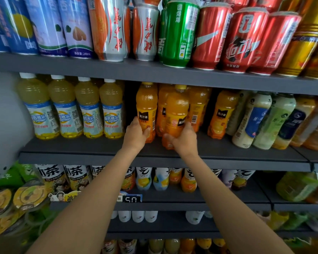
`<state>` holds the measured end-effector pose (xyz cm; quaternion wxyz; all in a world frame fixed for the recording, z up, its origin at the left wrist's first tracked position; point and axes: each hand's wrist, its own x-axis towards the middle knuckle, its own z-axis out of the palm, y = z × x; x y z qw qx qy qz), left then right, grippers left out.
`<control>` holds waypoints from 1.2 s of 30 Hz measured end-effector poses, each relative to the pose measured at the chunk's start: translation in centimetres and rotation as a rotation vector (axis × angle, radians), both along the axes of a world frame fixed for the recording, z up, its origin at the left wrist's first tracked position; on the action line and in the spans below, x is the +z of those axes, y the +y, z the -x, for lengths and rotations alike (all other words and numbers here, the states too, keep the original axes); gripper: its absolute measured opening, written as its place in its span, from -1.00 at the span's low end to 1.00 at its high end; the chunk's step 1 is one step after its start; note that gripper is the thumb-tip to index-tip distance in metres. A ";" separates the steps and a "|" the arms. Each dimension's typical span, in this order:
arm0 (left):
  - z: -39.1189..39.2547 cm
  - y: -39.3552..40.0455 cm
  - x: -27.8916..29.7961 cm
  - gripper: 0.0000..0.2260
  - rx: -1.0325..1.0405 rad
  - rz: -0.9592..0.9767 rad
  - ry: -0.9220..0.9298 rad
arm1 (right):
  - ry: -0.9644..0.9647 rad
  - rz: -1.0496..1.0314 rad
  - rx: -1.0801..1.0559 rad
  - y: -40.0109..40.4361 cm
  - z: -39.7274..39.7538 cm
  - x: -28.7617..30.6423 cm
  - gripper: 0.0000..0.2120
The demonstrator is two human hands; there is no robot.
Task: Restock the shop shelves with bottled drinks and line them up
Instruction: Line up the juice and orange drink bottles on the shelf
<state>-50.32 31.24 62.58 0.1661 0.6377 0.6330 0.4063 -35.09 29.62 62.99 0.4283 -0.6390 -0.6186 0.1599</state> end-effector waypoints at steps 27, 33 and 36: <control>-4.7 -3.1 0.5 -0.68 0.175 -0.464 0.057 | -0.092 -0.033 -0.096 -0.3 0.7 -0.2 -0.33; -2.9 -1.2 -0.1 -0.41 0.271 -0.207 -0.215 | -0.088 -0.014 -0.102 0.5 1.6 0.1 -0.31; -2.4 -0.5 -0.7 -0.39 0.257 -0.160 -0.163 | -0.091 0.002 -0.142 1.3 2.6 0.2 -0.31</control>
